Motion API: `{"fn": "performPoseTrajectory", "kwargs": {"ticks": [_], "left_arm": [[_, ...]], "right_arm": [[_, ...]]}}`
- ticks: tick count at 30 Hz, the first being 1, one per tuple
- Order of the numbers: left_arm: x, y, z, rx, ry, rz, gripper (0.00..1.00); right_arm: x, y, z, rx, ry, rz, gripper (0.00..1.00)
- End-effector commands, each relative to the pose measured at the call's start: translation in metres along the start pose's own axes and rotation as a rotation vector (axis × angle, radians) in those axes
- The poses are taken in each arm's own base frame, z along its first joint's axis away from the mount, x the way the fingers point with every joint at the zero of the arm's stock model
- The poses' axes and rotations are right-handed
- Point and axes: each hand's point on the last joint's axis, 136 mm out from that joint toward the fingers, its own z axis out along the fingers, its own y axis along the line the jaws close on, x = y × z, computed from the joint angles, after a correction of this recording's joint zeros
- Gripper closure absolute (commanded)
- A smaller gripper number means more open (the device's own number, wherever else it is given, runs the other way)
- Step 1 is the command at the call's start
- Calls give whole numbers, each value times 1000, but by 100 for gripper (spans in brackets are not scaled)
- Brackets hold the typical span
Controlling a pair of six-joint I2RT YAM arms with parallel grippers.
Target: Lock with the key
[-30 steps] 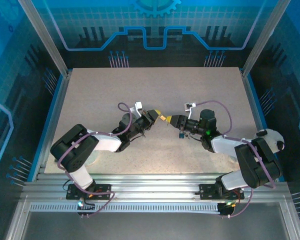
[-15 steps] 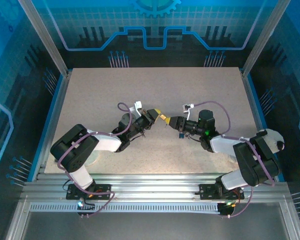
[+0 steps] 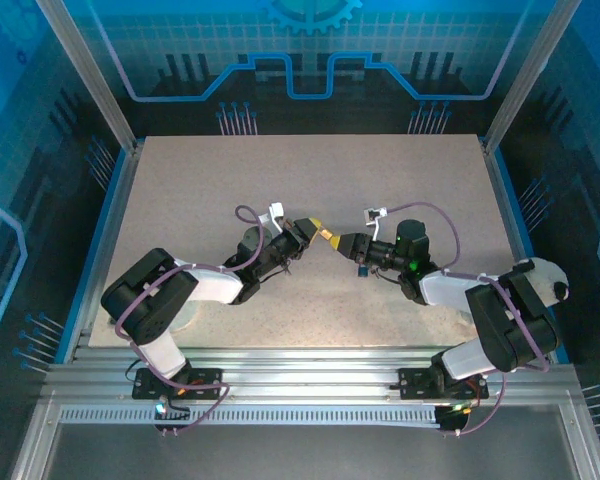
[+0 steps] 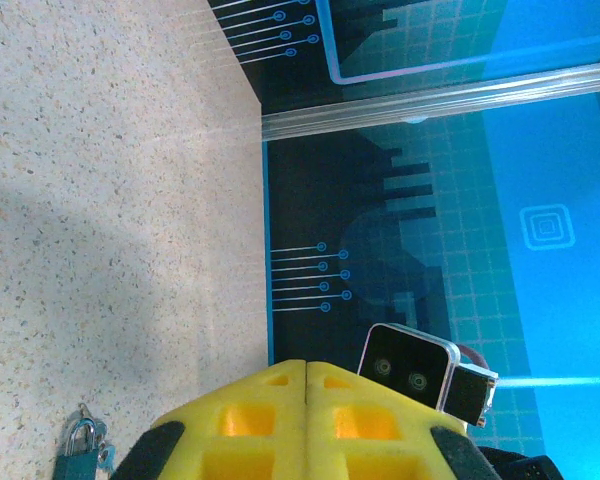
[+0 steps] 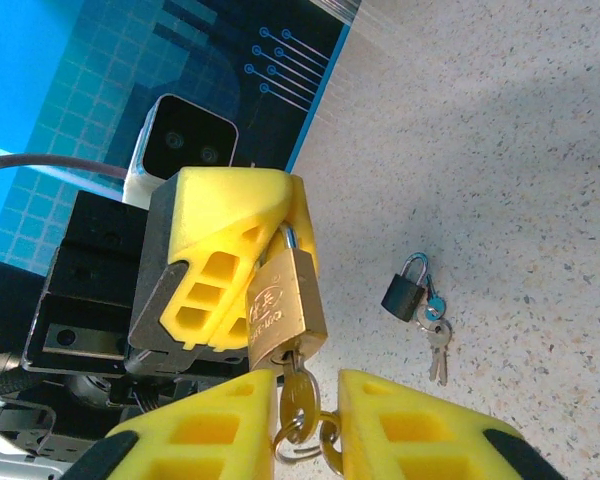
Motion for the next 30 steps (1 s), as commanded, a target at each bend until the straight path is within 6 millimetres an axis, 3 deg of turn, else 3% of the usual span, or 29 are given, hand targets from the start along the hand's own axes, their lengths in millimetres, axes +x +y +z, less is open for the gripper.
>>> {"fn": "performPoseTrajectory", "kwargs": {"ticks": [1, 7, 19, 30], "left_arm": [[3, -13, 1, 59, 10, -1, 100], [5, -14, 1, 61, 14, -2, 100], [4, -12, 2, 56, 8, -4, 100], [-4, -11, 0, 53, -22, 3, 100]], "right_arm": [[-5, 10, 2, -28, -18, -42, 81], [-5, 10, 2, -26, -21, -41, 83], [-6, 11, 3, -35, -21, -36, 100], [-6, 10, -1, -20, -20, -33, 100]]}}
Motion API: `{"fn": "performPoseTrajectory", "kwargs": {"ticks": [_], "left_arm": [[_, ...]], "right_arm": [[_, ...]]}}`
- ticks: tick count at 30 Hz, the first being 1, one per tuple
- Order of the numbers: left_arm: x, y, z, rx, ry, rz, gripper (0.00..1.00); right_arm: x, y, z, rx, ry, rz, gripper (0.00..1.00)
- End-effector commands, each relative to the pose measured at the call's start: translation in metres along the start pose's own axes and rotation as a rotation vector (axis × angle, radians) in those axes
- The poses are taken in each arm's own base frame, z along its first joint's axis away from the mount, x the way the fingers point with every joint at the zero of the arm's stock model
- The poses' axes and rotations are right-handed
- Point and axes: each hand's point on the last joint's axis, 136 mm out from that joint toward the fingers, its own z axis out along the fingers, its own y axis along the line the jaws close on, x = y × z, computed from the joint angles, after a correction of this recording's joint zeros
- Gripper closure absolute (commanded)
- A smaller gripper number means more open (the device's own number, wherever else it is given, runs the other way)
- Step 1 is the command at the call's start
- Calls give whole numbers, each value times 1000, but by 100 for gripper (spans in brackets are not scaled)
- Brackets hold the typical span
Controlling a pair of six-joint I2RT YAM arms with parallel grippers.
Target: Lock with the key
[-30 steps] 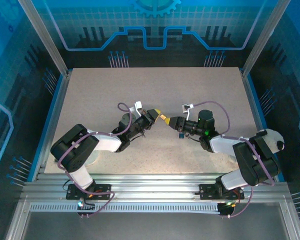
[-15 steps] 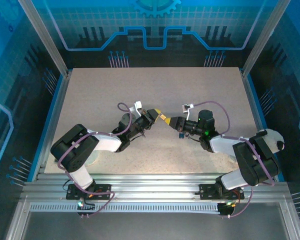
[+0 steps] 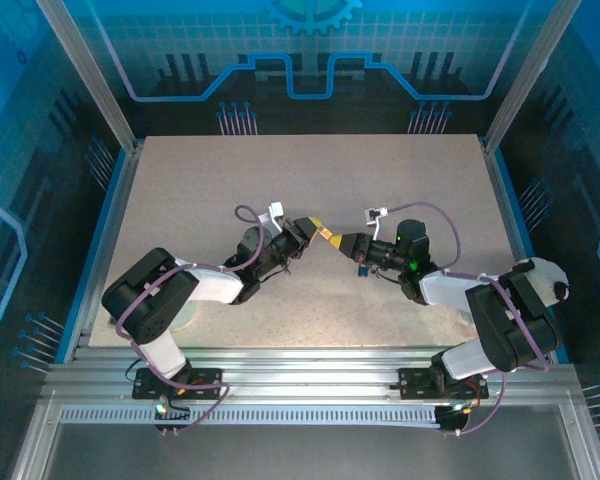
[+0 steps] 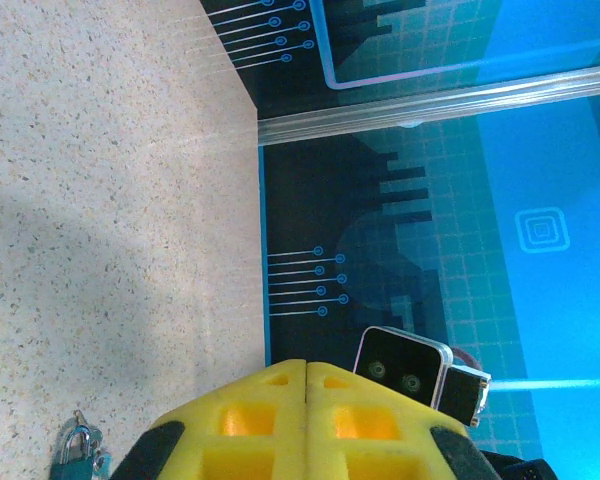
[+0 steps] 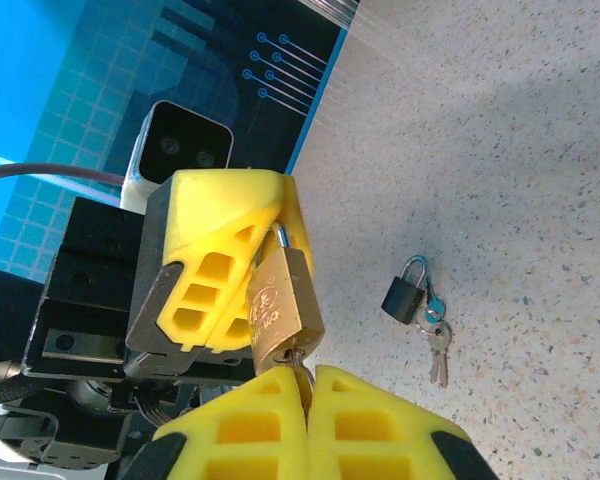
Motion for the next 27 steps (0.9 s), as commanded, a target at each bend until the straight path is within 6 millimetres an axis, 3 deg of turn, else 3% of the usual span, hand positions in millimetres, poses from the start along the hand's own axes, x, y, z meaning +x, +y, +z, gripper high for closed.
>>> {"fn": "performPoseTrajectory", "kwargs": {"ticks": [1, 27], "left_arm": [[-5, -10, 0, 45, -20, 2, 100], [-34, -25, -3, 72, -98, 27, 100]], "right_arm": [[-4, 11, 0, -25, -9, -46, 100], [-1, 13, -1, -23, 5, -35, 100]]}}
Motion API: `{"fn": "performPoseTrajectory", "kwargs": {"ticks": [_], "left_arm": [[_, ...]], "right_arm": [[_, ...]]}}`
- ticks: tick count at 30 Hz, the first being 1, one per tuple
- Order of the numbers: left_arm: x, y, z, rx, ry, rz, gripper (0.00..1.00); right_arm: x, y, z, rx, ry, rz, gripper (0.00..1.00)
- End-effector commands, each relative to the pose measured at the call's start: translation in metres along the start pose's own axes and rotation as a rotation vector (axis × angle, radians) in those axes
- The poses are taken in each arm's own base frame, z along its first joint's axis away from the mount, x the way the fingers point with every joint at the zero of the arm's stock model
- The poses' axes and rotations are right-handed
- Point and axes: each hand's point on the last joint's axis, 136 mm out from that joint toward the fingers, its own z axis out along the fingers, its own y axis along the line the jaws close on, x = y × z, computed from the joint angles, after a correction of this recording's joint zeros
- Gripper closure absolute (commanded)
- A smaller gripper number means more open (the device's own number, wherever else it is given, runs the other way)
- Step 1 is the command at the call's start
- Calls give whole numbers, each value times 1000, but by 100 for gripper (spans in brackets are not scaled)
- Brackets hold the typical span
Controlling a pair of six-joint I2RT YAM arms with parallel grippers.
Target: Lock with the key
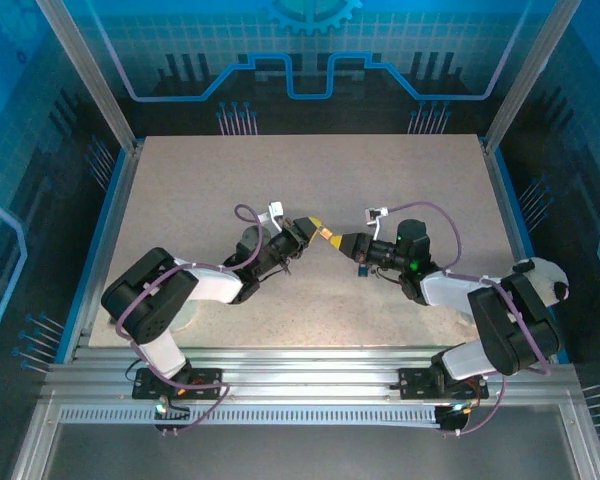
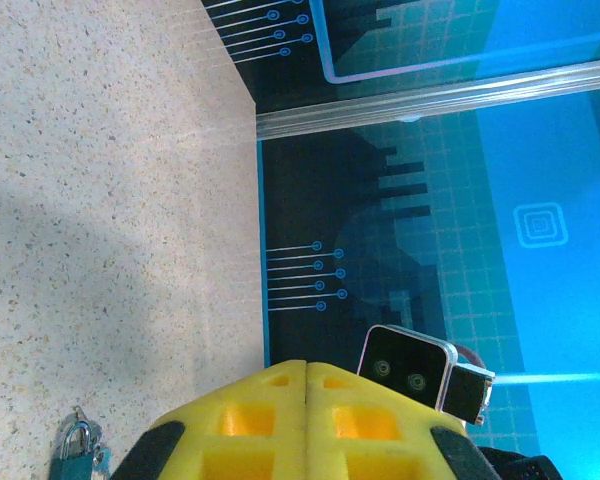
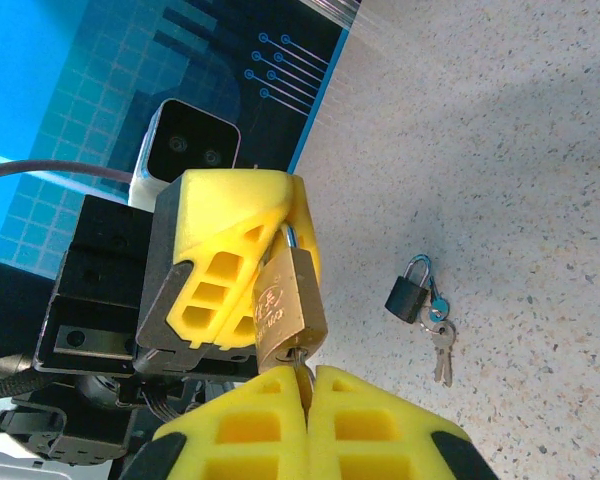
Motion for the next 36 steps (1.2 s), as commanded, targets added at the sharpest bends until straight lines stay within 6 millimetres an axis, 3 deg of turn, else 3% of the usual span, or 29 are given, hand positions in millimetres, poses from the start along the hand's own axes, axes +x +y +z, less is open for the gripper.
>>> {"fn": "performPoseTrajectory", "kwargs": {"ticks": [1, 36], "left_arm": [[-32, -25, -3, 69, -108, 28, 100], [-70, -25, -13, 63, -213, 23, 100]], "right_arm": [[-1, 10, 0, -25, 5, -36, 100], [1, 14, 2, -49, 27, -28, 100]]}}
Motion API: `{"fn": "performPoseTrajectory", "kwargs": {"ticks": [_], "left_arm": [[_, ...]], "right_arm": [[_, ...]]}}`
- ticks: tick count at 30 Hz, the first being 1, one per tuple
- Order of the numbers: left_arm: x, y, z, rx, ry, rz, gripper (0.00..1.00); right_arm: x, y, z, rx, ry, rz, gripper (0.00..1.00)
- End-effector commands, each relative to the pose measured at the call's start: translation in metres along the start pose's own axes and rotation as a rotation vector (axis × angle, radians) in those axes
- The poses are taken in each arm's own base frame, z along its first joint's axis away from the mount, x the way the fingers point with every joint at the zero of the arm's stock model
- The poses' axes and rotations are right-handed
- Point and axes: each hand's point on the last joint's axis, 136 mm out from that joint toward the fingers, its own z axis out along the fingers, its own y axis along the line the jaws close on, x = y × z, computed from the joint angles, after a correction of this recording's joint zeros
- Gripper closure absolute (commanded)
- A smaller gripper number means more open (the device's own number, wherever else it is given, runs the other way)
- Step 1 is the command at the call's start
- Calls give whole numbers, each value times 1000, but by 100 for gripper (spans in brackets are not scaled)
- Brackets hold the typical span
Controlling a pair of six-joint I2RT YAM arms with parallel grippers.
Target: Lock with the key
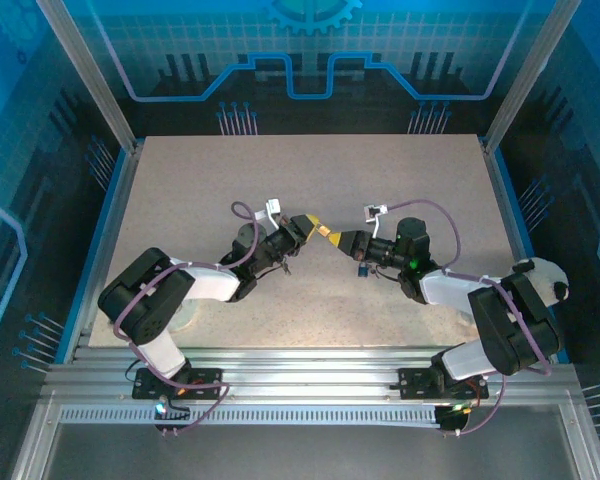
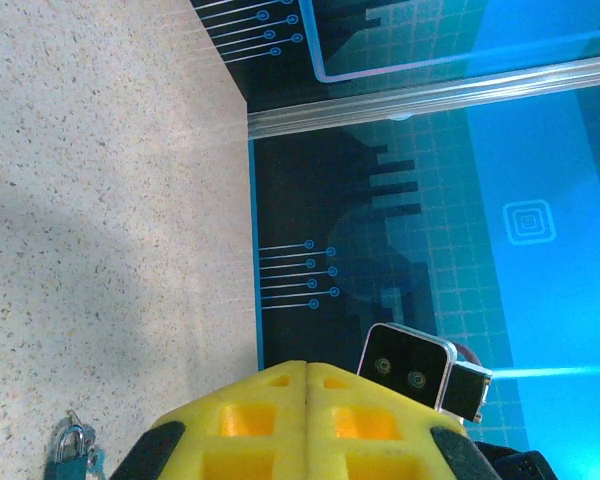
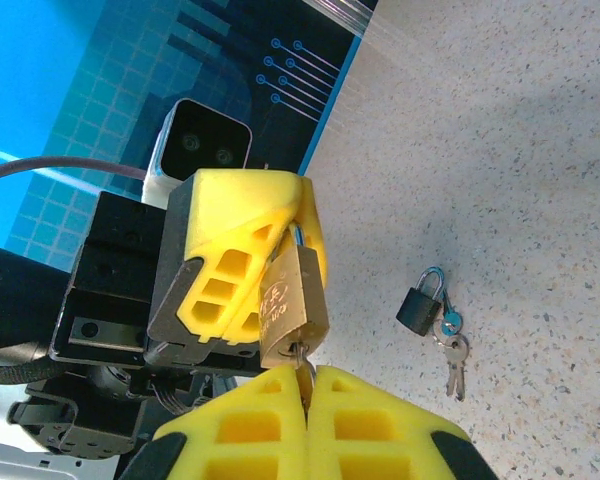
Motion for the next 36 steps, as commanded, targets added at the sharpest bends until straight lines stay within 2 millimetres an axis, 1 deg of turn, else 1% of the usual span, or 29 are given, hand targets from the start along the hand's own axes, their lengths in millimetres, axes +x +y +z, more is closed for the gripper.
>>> {"fn": "performPoseTrajectory", "kwargs": {"ticks": [1, 12, 17, 20, 22, 27, 29, 32, 36], "left_arm": [[-61, -19, -10, 46, -217, 21, 100], [-74, -20, -14, 41, -244, 25, 100], [-77, -19, -16, 18, -234, 57, 100], [-73, -19, -17, -23, -204, 121, 100], [-69, -19, -18, -68, -173, 176, 100], [-64, -14, -29, -155, -140, 292, 100], [-58, -13, -29, -183, -93, 333, 100], [-47, -6, -30, -209, -26, 355, 100], [-36, 10, -34, -274, 45, 378, 100]], "right_arm": [[5, 8, 0, -31, 32, -12, 100], [5, 8, -1, -31, 34, -13, 100], [-1, 8, -8, -16, 12, -24, 100], [-5, 6, -16, 29, -14, -43, 100], [-9, 1, -23, 100, -36, -70, 100], [-18, -12, -38, 274, -69, -145, 100], [-20, -16, -37, 300, -75, -144, 100], [-20, -26, -34, 351, -65, -120, 100], [-17, -49, -27, 452, -47, -78, 100]]}}
